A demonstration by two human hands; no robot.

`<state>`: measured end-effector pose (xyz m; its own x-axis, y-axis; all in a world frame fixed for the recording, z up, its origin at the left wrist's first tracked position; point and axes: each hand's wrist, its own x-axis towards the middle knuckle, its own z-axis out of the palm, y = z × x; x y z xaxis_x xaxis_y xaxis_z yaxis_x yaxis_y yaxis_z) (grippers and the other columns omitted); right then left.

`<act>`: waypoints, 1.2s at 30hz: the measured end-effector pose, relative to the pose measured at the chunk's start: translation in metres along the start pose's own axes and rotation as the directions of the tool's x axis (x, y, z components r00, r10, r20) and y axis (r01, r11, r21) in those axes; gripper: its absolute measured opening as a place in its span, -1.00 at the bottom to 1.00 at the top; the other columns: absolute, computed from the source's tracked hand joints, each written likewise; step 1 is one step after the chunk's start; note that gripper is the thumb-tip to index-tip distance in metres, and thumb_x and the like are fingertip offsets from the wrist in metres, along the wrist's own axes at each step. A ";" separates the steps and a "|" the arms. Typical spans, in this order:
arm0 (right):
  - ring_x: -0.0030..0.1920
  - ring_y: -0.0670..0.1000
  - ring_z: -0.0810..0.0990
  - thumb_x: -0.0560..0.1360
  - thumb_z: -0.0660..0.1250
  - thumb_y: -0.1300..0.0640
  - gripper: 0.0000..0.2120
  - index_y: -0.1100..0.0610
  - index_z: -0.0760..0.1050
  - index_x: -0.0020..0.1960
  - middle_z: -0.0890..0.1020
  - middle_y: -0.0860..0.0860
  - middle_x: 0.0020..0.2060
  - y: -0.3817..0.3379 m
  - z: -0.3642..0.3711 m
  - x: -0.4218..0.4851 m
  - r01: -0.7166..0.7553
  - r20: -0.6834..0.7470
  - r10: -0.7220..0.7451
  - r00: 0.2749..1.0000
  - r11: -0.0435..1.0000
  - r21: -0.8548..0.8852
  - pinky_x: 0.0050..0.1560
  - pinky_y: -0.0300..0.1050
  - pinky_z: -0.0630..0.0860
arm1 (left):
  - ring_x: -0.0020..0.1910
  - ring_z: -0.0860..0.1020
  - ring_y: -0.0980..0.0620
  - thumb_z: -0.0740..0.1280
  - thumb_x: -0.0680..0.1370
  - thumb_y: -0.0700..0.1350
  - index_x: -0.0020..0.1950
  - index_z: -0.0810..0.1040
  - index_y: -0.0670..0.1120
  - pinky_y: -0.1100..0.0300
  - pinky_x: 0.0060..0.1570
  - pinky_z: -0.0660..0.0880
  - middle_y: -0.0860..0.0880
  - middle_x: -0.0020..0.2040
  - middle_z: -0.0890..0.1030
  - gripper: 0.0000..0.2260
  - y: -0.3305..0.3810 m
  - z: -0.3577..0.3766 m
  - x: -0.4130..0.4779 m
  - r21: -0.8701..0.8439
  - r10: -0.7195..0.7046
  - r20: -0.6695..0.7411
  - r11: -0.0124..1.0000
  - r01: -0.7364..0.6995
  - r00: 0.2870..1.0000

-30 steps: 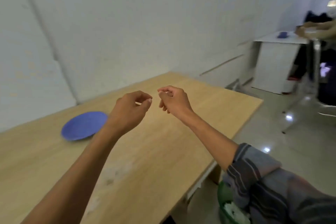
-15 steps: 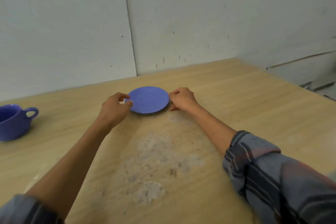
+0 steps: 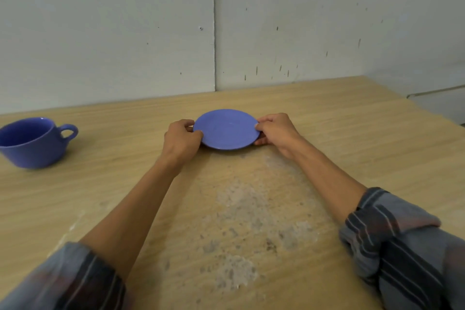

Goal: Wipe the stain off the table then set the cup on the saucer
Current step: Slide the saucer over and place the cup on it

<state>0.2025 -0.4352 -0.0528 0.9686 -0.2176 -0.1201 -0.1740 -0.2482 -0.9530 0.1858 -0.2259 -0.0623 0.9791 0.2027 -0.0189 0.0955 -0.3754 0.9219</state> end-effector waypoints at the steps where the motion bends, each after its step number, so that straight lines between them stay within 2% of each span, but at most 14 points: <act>1: -0.40 0.08 0.61 0.46 0.27 0.36 -0.90 0.23 0.53 -0.17 0.62 0.19 -0.09 -0.002 0.005 -0.002 0.003 0.009 -0.003 1.000 1.000 0.009 -0.41 -0.15 0.60 | 0.01 0.59 -0.05 0.31 0.52 -0.22 0.37 0.45 -0.18 0.18 -0.07 0.47 -0.07 0.07 0.60 -0.60 -0.002 -0.005 -0.001 -0.013 0.005 -0.019 1.000 -0.005 1.000; 4: -0.41 0.05 0.60 0.46 0.26 0.37 -0.84 0.18 0.51 -0.24 0.61 0.18 -0.12 -0.010 0.026 -0.010 0.018 0.043 -0.020 0.999 0.999 0.042 -0.48 -0.20 0.56 | -0.10 0.58 0.03 0.32 0.51 -0.22 0.33 0.48 -0.16 0.24 -0.20 0.47 0.09 -0.12 0.56 -0.62 -0.008 -0.029 -0.007 -0.021 0.020 -0.084 1.000 -0.022 0.996; 8: -0.38 0.08 0.60 0.47 0.26 0.37 -0.90 0.25 0.53 -0.10 0.61 0.21 -0.09 -0.018 0.067 -0.021 0.011 0.120 -0.018 0.993 0.998 0.057 -0.36 -0.11 0.61 | -0.01 0.61 -0.06 0.32 0.51 -0.23 0.33 0.48 -0.17 0.05 0.05 0.55 0.06 -0.11 0.56 -0.62 -0.022 -0.071 -0.013 -0.032 0.005 -0.136 0.999 -0.009 0.991; 11: -0.34 0.10 0.60 0.48 0.26 0.37 -0.83 0.33 0.52 0.05 0.61 0.26 -0.01 -0.025 0.099 -0.030 0.008 0.179 -0.019 0.984 0.998 0.059 -0.28 -0.06 0.63 | -0.12 0.59 0.03 0.32 0.52 -0.24 0.34 0.48 -0.17 0.20 -0.14 0.50 0.08 -0.13 0.55 -0.63 -0.036 -0.102 -0.017 -0.032 -0.018 -0.178 0.999 0.012 0.984; 14: -0.34 0.11 0.61 0.49 0.26 0.36 -0.79 0.35 0.51 0.11 0.61 0.27 0.03 -0.032 0.125 -0.038 0.017 0.227 -0.030 0.973 0.998 0.059 -0.24 -0.04 0.64 | -0.25 0.55 0.11 0.31 0.53 -0.27 0.33 0.48 -0.18 0.30 -0.31 0.45 0.08 -0.18 0.55 -0.65 -0.047 -0.125 -0.022 -0.034 -0.046 -0.217 0.999 0.039 0.975; 17: -0.34 0.12 0.62 0.49 0.27 0.35 -0.77 0.34 0.50 0.14 0.62 0.25 0.03 -0.036 0.143 -0.044 0.013 0.257 -0.024 0.966 0.999 0.046 -0.24 -0.05 0.65 | -0.19 0.58 0.03 0.31 0.54 -0.27 0.34 0.47 -0.20 0.14 -0.12 0.58 0.02 -0.12 0.59 -0.64 -0.056 -0.142 -0.024 -0.048 -0.065 -0.225 0.997 0.056 0.972; 19: -0.37 0.09 0.62 0.49 0.27 0.35 -0.78 0.33 0.51 0.13 0.62 0.24 0.01 -0.035 0.149 -0.046 0.018 0.260 -0.027 0.965 0.999 0.035 -0.29 -0.09 0.65 | -0.09 0.61 -0.02 0.31 0.54 -0.26 0.37 0.44 -0.19 0.11 -0.03 0.58 -0.06 0.01 0.62 -0.62 -0.061 -0.148 -0.024 -0.056 -0.068 -0.216 0.997 0.057 0.974; 21: -0.39 0.07 0.62 0.48 0.28 0.34 -0.77 0.33 0.51 0.13 0.62 0.22 -0.01 -0.035 0.152 -0.045 0.022 0.250 -0.028 0.968 0.999 0.026 -0.31 -0.10 0.64 | -0.03 0.60 -0.02 0.32 0.55 -0.23 0.39 0.42 -0.17 0.15 -0.05 0.55 -0.09 0.11 0.61 -0.60 -0.063 -0.150 -0.023 -0.046 -0.062 -0.215 0.998 0.053 0.975; 25: -0.40 0.06 0.63 0.47 0.29 0.33 -0.83 0.28 0.54 0.06 0.63 0.19 -0.02 -0.034 0.151 -0.043 0.050 0.220 -0.047 0.974 0.999 -0.009 -0.26 -0.07 0.65 | -0.12 0.57 0.12 0.33 0.55 -0.21 0.40 0.42 -0.16 0.33 -0.23 0.42 0.02 0.02 0.58 -0.59 -0.064 -0.148 -0.023 -0.009 -0.043 -0.217 0.999 0.042 0.975; 27: -0.39 0.05 0.64 0.48 0.28 0.33 -0.89 0.21 0.55 -0.06 0.64 0.16 -0.05 -0.035 0.151 -0.045 0.067 0.221 -0.058 0.974 0.997 -0.035 -0.20 -0.02 0.66 | -0.05 0.59 0.05 0.32 0.55 -0.20 0.41 0.40 -0.16 0.26 -0.12 0.46 -0.06 0.13 0.58 -0.58 -0.063 -0.148 -0.023 0.018 -0.042 -0.204 0.999 0.047 0.978; 29: -0.38 0.06 0.65 0.47 0.25 0.33 -0.85 0.15 0.54 -0.19 0.64 0.12 -0.09 -0.038 0.150 -0.047 0.079 0.216 -0.064 0.974 0.995 -0.061 -0.13 0.04 0.66 | 0.01 0.60 -0.02 0.31 0.56 -0.18 0.42 0.39 -0.17 0.14 0.02 0.50 -0.10 0.20 0.58 -0.58 -0.060 -0.149 -0.025 0.033 -0.043 -0.181 0.998 0.050 0.982; 32: -0.40 0.05 0.66 0.48 0.22 0.25 -0.82 0.12 0.56 -0.22 0.63 0.02 -0.12 -0.043 0.149 -0.052 0.127 0.170 -0.098 0.980 0.978 -0.168 -0.19 -0.04 0.66 | -0.04 0.64 -0.05 0.27 0.57 -0.15 0.36 0.46 -0.17 -0.01 0.12 0.55 -0.07 0.08 0.63 -0.64 -0.058 -0.155 -0.031 0.031 -0.038 -0.175 0.999 0.044 0.984; 34: -0.21 0.08 0.67 0.47 0.20 0.20 -0.82 0.14 0.59 -0.11 0.66 0.05 -0.07 -0.047 0.151 -0.055 0.241 0.115 -0.214 0.970 0.912 -0.331 -0.11 -0.07 0.62 | -0.10 0.65 -0.03 0.25 0.56 -0.15 0.27 0.53 -0.16 -0.01 0.07 0.58 -0.01 -0.05 0.65 -0.70 -0.056 -0.162 -0.039 0.070 0.000 -0.203 0.997 0.014 0.979; 36: 0.01 0.09 0.61 0.47 0.22 0.18 -0.80 0.14 0.59 -0.02 0.64 0.07 0.03 -0.054 0.156 -0.060 0.355 0.086 -0.352 0.932 0.840 -0.410 0.04 -0.10 0.54 | -0.10 0.65 -0.02 0.24 0.56 -0.15 0.22 0.57 -0.14 0.01 0.03 0.59 0.01 -0.03 0.64 -0.74 -0.055 -0.172 -0.047 0.099 0.055 -0.249 0.995 -0.031 0.967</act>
<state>0.1820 -0.2614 -0.0379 0.9794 -0.0341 0.1992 0.1250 -0.6724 -0.7295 0.1040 -0.0589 -0.0460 0.9073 0.4002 0.1288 0.0823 -0.4694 0.8792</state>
